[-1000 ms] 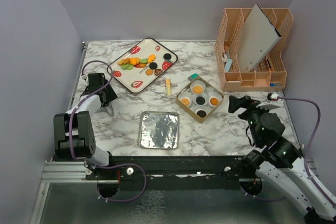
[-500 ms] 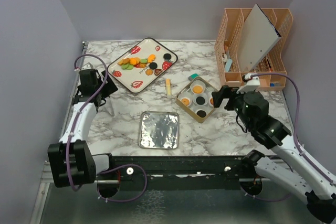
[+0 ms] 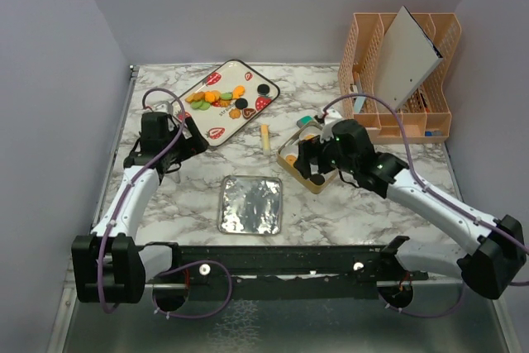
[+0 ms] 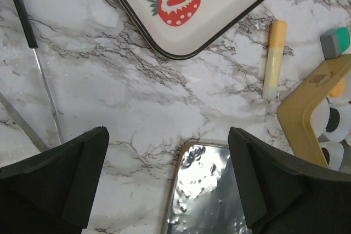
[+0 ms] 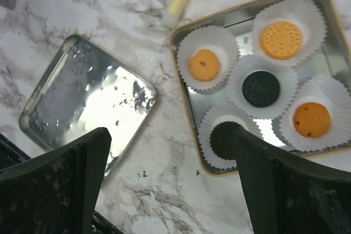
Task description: Pack the cookies
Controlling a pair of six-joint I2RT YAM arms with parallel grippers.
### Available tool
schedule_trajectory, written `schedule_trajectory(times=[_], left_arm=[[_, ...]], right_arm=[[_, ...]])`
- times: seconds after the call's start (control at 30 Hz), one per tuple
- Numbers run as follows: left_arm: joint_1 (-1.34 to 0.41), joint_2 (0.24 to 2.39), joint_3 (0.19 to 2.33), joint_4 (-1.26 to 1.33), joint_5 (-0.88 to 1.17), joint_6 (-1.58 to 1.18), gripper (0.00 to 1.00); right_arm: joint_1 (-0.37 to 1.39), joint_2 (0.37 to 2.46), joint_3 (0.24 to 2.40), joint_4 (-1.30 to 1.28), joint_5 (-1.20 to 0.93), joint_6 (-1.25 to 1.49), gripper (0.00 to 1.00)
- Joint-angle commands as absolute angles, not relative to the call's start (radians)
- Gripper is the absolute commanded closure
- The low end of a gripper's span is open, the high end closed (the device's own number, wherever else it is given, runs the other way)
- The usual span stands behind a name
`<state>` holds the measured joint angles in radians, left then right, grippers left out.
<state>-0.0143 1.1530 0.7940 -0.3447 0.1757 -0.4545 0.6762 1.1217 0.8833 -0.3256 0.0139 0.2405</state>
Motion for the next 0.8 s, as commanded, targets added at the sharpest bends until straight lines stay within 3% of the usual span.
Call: schedule_trajectory(times=[0.0, 0.27, 0.77], left_arm=[[-0.066, 1.122, 0.789, -0.395, 0.192, -0.395, 0.02], [-0.211, 1.111, 0.751, -0.423, 0.059, -0.353, 0.03], [-0.311, 1.050, 0.767, -0.463, -0.052, -0.319, 0.02]], right_arm=[[0.745, 1.215, 0.945, -0.341, -0.088, 0.161, 0.00], [0.834, 1.416, 1.042, -0.471, -0.004, 0.225, 0.02], [0.944, 1.646, 1.039, -0.483, 0.166, 0.638, 0.18]])
